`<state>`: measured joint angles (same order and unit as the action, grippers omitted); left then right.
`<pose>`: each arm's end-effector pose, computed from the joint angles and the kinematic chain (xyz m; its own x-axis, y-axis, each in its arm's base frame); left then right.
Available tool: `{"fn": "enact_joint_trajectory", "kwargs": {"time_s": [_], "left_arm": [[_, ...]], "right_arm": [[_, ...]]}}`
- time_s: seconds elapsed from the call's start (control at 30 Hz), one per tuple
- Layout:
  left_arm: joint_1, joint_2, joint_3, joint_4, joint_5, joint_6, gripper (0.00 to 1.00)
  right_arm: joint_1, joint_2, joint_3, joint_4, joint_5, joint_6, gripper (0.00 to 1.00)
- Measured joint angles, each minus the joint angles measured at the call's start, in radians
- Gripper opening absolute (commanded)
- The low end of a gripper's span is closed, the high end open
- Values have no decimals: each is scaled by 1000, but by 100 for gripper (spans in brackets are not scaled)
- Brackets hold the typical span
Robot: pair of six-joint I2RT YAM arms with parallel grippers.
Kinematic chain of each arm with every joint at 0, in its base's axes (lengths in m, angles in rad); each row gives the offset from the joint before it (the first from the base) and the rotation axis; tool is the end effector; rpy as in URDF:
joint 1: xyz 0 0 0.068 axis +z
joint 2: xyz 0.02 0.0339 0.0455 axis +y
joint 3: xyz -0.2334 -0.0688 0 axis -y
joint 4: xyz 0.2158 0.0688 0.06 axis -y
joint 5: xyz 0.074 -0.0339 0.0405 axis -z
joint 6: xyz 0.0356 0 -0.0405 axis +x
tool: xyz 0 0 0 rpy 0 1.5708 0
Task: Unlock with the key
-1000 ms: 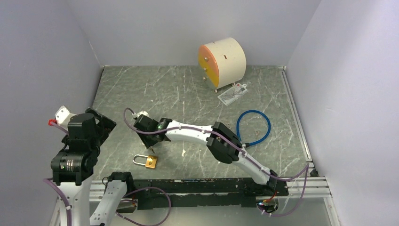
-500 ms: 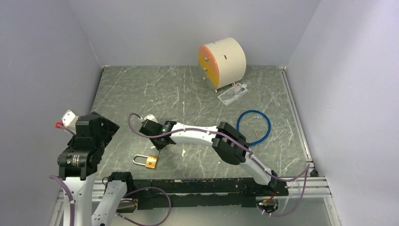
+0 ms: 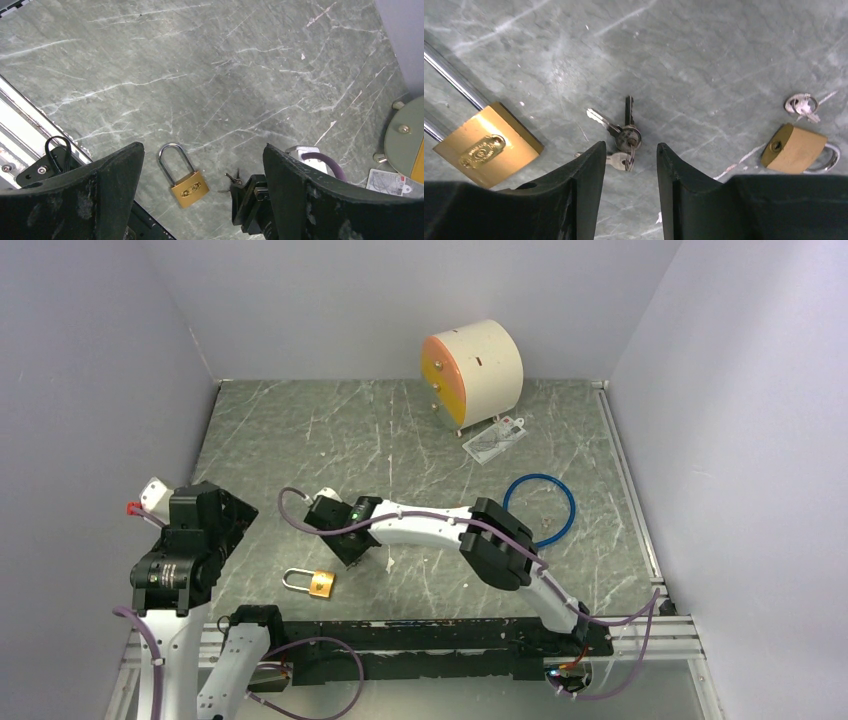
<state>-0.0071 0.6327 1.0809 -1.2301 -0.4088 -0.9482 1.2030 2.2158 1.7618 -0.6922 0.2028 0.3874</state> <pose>0.0760 0.0136 0.3239 -0.1871 -0.7441 -0.6413 -0.7331 0.5403 -0.4131 0.1597 0.3944 0.1601 -0.6374 -0.6250 -0.4508 -0.6949 0.7190 -0.0143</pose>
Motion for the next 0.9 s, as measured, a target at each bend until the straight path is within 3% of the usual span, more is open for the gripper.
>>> {"fn": "enact_joint_trajectory", "kwargs": {"time_s": [0.23,0.5,0.67,0.9], "left_arm": [[0,-2,0,-1,-2,0,93],[0,-12,0,-2,-7,-4,93],[0,-13,0,-4,-6,-12,93],[0,-37,-66,-10,59,-55,94]], "right_arm": [[-9,51,55,1,-39,-60,41],[-18,58,66,-8,-84,-101,7],[-30,42,32,34,-92,-95,5],[-78,-106,-180,211,-132,-60,5]]}}
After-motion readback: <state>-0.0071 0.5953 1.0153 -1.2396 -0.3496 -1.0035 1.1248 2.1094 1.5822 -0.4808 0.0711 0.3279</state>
